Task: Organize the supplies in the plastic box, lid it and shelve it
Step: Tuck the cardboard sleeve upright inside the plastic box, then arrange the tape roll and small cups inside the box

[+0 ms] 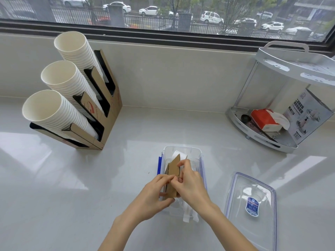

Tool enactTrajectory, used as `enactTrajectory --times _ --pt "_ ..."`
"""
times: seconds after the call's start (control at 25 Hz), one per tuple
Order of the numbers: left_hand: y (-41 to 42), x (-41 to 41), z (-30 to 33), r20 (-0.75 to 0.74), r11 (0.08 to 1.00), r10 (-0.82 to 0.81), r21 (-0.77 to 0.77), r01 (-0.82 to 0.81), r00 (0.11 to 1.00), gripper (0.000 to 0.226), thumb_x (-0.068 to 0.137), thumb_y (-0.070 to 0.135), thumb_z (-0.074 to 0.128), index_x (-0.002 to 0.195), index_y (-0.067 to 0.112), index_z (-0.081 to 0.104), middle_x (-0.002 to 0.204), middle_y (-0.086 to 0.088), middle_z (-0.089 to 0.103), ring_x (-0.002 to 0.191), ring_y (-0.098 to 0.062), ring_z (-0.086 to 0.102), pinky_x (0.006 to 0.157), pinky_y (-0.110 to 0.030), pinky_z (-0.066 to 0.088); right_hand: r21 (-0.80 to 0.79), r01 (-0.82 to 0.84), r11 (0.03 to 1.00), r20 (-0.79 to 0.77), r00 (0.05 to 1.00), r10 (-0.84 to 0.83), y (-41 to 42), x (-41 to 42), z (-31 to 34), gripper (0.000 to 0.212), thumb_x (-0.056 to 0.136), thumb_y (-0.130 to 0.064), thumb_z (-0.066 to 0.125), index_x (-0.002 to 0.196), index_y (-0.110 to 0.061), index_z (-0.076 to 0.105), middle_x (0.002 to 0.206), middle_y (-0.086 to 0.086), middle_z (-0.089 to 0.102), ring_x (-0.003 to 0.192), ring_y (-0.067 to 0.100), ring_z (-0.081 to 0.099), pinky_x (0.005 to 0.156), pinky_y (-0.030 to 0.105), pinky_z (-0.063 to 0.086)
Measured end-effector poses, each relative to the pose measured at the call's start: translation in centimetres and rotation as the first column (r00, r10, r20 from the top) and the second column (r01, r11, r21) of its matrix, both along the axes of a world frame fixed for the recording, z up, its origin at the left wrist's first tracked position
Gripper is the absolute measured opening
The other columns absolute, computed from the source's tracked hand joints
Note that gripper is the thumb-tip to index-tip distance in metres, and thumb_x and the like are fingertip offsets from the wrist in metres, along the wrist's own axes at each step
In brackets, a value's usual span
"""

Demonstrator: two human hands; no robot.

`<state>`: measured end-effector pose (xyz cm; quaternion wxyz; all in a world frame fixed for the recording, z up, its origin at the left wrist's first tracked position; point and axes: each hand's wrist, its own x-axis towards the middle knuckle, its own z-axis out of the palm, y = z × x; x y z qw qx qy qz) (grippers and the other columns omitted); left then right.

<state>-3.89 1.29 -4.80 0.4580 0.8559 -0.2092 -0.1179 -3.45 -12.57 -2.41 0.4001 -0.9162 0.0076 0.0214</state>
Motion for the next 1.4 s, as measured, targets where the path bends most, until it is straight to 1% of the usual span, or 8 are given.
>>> enactTrajectory --times 0.2,0.28,0.4,0.64,0.76,0.92,1.16,1.4 --pt "0.9 -0.2 -0.5 0.211 0.945 0.019 0.317 -0.087 0.977 0.058 0.079 0.044 0.058 0.132 0.03 0.038 0.133 0.016 0.041 0.122 -0.004 0.027 0.102 -0.02 0.026 -0.015 0.004 1.0 -0.006 1.0 -0.004 0.0 -0.1 -0.3 0.024 0.081 -0.011 0.046 0.101 -0.02 0.037 0.051 -0.007 0.04 0.045 0.009 0.042 0.047 0.025 0.044" --pt "1.2 0.0 -0.7 0.213 0.912 0.029 0.394 -0.113 0.977 0.059 0.079 0.047 0.055 0.132 0.03 0.036 0.137 0.016 0.037 0.127 -0.007 0.023 0.103 -0.022 0.023 0.0 0.0 1.0 -0.017 1.0 0.0 0.2 0.0 -0.2 0.024 0.081 -0.01 0.046 0.101 -0.02 0.037 0.052 -0.006 0.04 0.047 0.01 0.041 0.056 0.04 0.053" --pt "1.5 0.2 -1.0 0.154 0.88 0.036 0.463 -0.104 0.987 0.06 0.081 0.046 0.053 0.135 0.03 0.032 0.143 0.013 0.031 0.131 -0.009 0.02 0.107 -0.028 0.024 -0.02 -0.031 0.999 -0.016 0.999 0.03 0.8 0.4 -0.5 0.023 0.082 -0.012 0.046 0.104 -0.015 0.039 0.054 -0.006 0.04 0.051 0.012 0.043 0.057 0.041 0.05" --pt "1.7 0.1 -1.0 0.106 0.885 0.024 0.46 -0.07 0.994 0.062 0.082 0.041 0.052 0.138 0.029 0.028 0.146 0.013 0.026 0.132 -0.011 0.021 0.107 -0.029 0.024 -0.121 -0.113 0.986 -0.08 0.991 0.104 2.0 0.2 -1.7 0.025 0.085 -0.018 0.045 0.109 -0.011 0.04 0.073 0.007 0.057 0.074 0.029 0.057 0.058 0.033 0.04" --pt "1.8 0.1 -1.0 0.086 0.894 0.015 0.446 -0.052 0.996 0.064 0.081 0.043 0.052 0.139 0.03 0.027 0.146 0.013 0.025 0.131 -0.01 0.022 0.106 -0.028 0.024 -0.117 -0.128 0.985 -0.095 0.989 0.117 2.0 -0.5 -2.4 0.026 0.088 -0.022 0.044 0.113 -0.016 0.04 0.071 0.001 0.054 0.071 0.025 0.056 0.058 0.03 0.04" --pt "1.6 0.1 -1.0 0.061 0.91 0.009 0.414 -0.033 0.998 0.069 0.078 0.05 0.056 0.138 0.032 0.027 0.143 0.011 0.027 0.128 -0.01 0.025 0.106 -0.027 0.025 -0.126 -0.154 0.98 -0.097 0.985 0.142 1.3 -0.8 -2.2 0.027 0.092 -0.028 0.039 0.116 -0.021 0.047 0.095 0.004 0.068 0.09 0.023 0.061 0.073 0.034 0.047" --pt "0.4 0.7 -0.7 0.209 0.918 0.08 0.364 -0.154 0.975 0.05 0.084 0.044 0.052 0.129 0.026 0.042 0.134 0.009 0.041 0.125 -0.01 0.03 0.102 -0.023 0.026 -0.127 0.007 0.992 0.048 0.999 -0.001 -2.6 0.3 -0.6 0.024 0.09 -0.023 0.044 0.111 -0.022 0.055 0.1 -0.006 0.061 0.076 0.011 0.053 0.069 0.027 0.04" --pt "-2.0 2.0 -0.5 0.238 0.848 -0.082 0.526 -0.058 0.968 0.039 0.086 0.04 0.048 0.122 0.025 0.053 0.124 0.01 0.053 0.115 -0.014 0.035 0.091 -0.026 0.022 -0.247 0.052 0.968 0.011 0.999 -0.051 -5.7 1.9 -0.5 0.036 0.088 -0.012 0.043 0.124 -0.016 0.047 0.129 -0.001 0.049 0.096 0.022 0.057 0.078 0.032 0.045"
